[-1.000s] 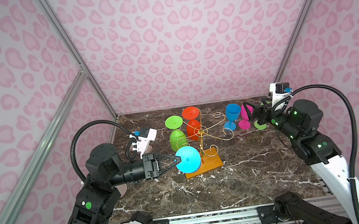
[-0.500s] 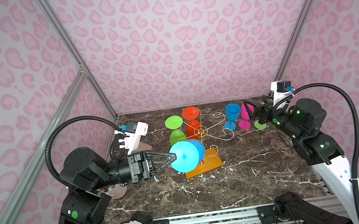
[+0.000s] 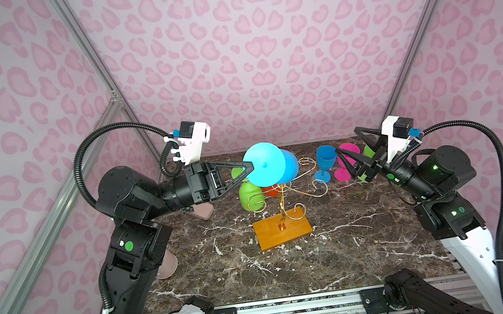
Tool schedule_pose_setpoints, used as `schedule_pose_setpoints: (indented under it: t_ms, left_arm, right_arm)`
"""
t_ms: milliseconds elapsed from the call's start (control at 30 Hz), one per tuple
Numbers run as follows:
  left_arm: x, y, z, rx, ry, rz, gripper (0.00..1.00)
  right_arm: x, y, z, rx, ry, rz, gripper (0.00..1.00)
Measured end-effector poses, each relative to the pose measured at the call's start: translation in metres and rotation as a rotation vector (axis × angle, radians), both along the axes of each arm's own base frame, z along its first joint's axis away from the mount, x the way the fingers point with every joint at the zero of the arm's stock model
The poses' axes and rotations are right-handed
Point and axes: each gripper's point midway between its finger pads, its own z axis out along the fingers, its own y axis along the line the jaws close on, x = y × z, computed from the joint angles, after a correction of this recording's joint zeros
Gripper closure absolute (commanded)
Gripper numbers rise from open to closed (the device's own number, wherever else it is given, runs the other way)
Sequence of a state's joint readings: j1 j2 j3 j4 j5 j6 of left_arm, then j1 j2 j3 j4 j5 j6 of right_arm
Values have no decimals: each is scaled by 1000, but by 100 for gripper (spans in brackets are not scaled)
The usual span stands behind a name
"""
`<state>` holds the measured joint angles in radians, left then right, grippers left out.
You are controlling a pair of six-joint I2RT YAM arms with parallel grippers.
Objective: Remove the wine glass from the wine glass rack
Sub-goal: 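Bring the cyan glass up toward the right gripper, then grasp the cyan glass bowl with the right gripper, release left gripper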
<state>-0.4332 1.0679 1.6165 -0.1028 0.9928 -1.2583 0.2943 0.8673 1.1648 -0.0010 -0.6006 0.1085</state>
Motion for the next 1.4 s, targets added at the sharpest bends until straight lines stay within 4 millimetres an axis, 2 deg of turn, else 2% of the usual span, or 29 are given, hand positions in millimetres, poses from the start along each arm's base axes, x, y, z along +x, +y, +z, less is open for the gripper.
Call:
schedule_pose_setpoints:
  t_ms: [100, 233, 333, 433, 733, 1100, 1400]
  left_arm:
    - [19, -9, 4, -1, 6, -6, 97]
    - [52, -18, 1, 4, 42, 11, 97]
    - [71, -23, -1, -8, 67, -3, 96]
    - [87, -27, 1, -23, 88, -11, 97]
    - [99, -33, 8, -49, 84, -56, 96]
    - [102, -35, 6, -53, 108, -73, 96]
    - [102, -35, 5, -67, 122, -87, 96]
  right_arm:
    - [-18, 18, 13, -37, -90, 95, 3]
    - [-29, 39, 32, -97, -185, 166, 3]
    - [-26, 54, 34, -157, -223, 194, 3]
    - [-10, 65, 27, -210, -217, 197, 3]
    - [27, 97, 8, -290, -196, 229, 3]
    - [51, 128, 9, -289, -214, 206, 4]
    - [59, 131, 15, -262, -244, 149, 11]
